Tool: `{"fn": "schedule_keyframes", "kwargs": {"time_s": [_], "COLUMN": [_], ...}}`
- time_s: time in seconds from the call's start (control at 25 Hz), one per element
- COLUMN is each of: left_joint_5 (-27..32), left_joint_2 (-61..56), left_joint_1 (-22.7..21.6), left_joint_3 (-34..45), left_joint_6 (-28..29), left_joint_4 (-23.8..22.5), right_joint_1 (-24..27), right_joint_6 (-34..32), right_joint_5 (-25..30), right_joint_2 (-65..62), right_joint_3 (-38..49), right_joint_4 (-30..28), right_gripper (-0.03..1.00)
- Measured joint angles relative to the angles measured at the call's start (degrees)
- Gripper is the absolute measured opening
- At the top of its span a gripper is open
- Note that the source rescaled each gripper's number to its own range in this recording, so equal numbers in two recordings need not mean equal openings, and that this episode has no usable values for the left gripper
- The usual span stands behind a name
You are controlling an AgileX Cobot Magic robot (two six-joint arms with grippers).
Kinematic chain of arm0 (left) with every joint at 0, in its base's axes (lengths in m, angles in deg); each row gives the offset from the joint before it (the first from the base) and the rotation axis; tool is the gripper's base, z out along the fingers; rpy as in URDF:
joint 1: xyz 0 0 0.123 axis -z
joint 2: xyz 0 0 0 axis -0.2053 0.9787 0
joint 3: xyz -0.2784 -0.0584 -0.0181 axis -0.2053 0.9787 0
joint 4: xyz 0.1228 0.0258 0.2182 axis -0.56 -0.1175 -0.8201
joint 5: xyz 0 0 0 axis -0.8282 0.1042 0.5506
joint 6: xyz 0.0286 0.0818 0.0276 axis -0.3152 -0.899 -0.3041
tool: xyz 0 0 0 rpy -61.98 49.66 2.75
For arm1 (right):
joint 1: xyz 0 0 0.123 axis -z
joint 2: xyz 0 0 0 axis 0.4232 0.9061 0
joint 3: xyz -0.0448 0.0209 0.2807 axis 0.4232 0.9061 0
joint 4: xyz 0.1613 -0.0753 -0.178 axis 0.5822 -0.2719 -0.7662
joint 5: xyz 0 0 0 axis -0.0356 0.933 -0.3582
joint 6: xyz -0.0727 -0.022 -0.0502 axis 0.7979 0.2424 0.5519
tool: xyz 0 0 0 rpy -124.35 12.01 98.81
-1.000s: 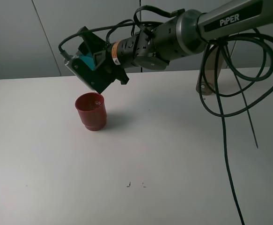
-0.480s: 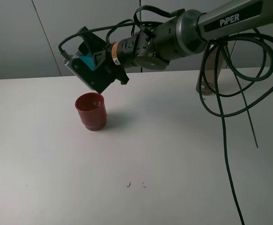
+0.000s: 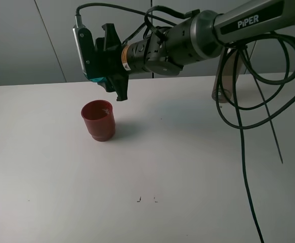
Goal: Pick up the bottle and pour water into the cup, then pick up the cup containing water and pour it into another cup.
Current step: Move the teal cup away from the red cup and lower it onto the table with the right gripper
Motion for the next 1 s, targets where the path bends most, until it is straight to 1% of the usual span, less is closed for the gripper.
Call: {"fn": "schedule_keyframes", "kwargs": {"time_s": [0.08, 0.24, 0.36, 0.44, 0.56, 0.64, 0.72, 1.0], "left_joint_5": [0.0, 0.0, 0.0, 0.0, 0.0, 0.0, 0.0, 0.0], "left_joint_2": [0.0, 0.0, 0.0, 0.0, 0.0, 0.0, 0.0, 0.0], "left_joint_1": [0.0, 0.0, 0.0, 0.0, 0.0, 0.0, 0.0, 0.0], "left_joint_3": [0.0, 0.0, 0.0, 0.0, 0.0, 0.0, 0.0, 0.0], "left_joint_6": [0.0, 0.0, 0.0, 0.0, 0.0, 0.0, 0.0, 0.0], "left_joint_4": [0.0, 0.0, 0.0, 0.0, 0.0, 0.0, 0.0, 0.0], "right_joint_1": [0.0, 0.3, 1.5, 2.5, 3.9, 4.9, 6.1, 8.6], "right_joint_6": [-7.9, -21.7, -35.7, -43.8, -52.9, -57.2, -59.7, -61.3], "right_joint_5": [0.6, 0.9, 0.9, 1.0, 1.2, 1.2, 1.2, 0.5], "right_joint_2": [0.0, -0.5, -0.8, -0.8, -0.8, -0.8, -0.8, 3.0], "right_joint_3": [0.0, 0.0, -0.3, -0.3, -0.3, -0.3, -0.3, -0.3], "right_joint_4": [0.0, 0.0, 0.0, 0.1, 0.1, 0.1, 0.1, 0.5], "right_gripper": [0.11, 0.11, 0.11, 0.11, 0.11, 0.11, 0.11, 0.11]}}
